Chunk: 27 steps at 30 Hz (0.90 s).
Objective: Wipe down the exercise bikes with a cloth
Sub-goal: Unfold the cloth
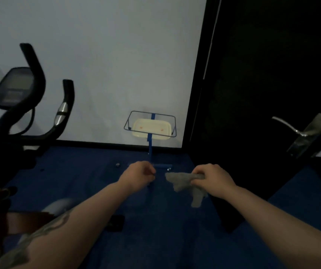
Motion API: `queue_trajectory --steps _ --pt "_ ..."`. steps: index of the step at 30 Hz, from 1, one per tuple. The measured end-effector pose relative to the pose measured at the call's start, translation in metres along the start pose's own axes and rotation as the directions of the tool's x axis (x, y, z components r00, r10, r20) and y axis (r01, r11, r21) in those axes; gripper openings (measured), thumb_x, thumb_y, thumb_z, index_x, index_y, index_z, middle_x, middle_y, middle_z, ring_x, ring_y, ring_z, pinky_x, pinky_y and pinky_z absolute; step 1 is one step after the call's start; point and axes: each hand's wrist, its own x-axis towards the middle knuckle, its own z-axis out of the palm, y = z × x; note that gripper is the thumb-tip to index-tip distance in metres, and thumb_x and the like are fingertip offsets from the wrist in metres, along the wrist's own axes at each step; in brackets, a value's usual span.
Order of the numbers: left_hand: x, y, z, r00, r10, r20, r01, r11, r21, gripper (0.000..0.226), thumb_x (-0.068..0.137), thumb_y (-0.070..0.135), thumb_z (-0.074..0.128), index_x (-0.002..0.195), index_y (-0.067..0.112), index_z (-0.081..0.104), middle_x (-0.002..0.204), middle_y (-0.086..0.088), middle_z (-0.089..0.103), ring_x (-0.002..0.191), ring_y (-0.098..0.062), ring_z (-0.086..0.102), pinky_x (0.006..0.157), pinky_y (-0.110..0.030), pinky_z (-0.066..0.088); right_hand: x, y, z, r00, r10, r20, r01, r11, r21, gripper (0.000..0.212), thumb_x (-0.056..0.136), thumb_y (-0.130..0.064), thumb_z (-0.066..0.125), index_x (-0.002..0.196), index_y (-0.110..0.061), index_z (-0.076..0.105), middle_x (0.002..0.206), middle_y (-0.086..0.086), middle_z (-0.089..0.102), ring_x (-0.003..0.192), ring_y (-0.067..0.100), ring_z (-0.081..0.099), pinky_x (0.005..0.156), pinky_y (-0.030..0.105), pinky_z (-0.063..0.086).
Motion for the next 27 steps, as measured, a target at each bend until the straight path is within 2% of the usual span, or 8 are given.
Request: queue_trajectory --steps 5,8,11,15,22,27 --pt "0.058 0.014 0.021 0.998 -0.06 0.005 0.06 0.998 -0.007 0.012 0.086 0.016 0.067 0.088 0.028 0.063 0.095 0.006 0.067 0.092 -0.01 0.063 0.086 -0.03 0.052 0.066 0.032 -0.029 0.999 -0.027 0.044 0.026 0.999 0.022 0.006 0.083 -0.038 0.067 0.081 -0.042 0.062 0.085 -0.014 0.064 0.08 0.004 0.059 0.066 0.029 0.052" --pt "0.085 0.019 0.027 0.997 -0.08 -0.005 0.08 0.996 -0.04 0.013 0.087 0.019 0.066 0.085 0.031 0.063 0.093 0.008 0.067 0.09 -0.008 0.062 0.085 -0.03 0.053 0.103 0.037 -0.039 0.997 -0.033 0.074 0.031 0.999 0.027 0.007 0.083 -0.038 0.068 0.082 -0.041 0.062 0.087 -0.013 0.064 0.083 0.006 0.06 0.071 0.032 0.054" --pt "0.121 0.012 0.018 0.994 -0.112 0.001 0.112 0.992 -0.058 0.014 0.087 0.019 0.065 0.082 0.032 0.063 0.09 0.01 0.067 0.088 -0.006 0.063 0.084 -0.029 0.053 0.148 0.037 -0.039 0.994 -0.038 0.107 0.036 0.999 0.021 0.007 0.082 -0.04 0.069 0.085 -0.041 0.063 0.089 -0.013 0.064 0.084 0.008 0.061 0.074 0.034 0.054" --pt "0.179 -0.009 -0.009 0.989 -0.147 -0.016 0.147 0.989 -0.035 0.011 0.087 0.015 0.065 0.085 0.025 0.065 0.095 0.002 0.07 0.092 -0.013 0.064 0.088 -0.033 0.053 0.211 0.028 -0.033 0.989 -0.06 0.137 0.056 0.998 0.033 0.007 0.084 -0.04 0.067 0.09 -0.039 0.064 0.092 -0.012 0.064 0.086 0.009 0.06 0.074 0.033 0.053" --pt "0.277 -0.054 -0.056 0.979 -0.201 -0.037 0.199 0.979 -0.052 0.017 0.084 0.017 0.067 0.075 0.031 0.064 0.084 0.011 0.067 0.086 -0.009 0.064 0.083 -0.029 0.052 0.324 0.011 -0.006 0.989 0.008 0.147 -0.028 0.991 0.131 0.015 0.092 -0.033 0.06 0.101 -0.025 0.068 0.097 -0.004 0.068 0.089 0.013 0.062 0.081 0.039 0.054" --pt "0.331 -0.079 -0.068 0.967 -0.256 -0.007 0.255 0.966 -0.032 0.007 0.087 0.018 0.065 0.083 0.025 0.066 0.087 0.008 0.066 0.09 -0.012 0.063 0.086 -0.033 0.052 0.393 0.008 0.008 0.994 0.075 0.081 -0.097 0.941 0.325 0.013 0.094 -0.031 0.059 0.1 -0.023 0.068 0.097 -0.003 0.067 0.091 0.014 0.062 0.082 0.035 0.054"
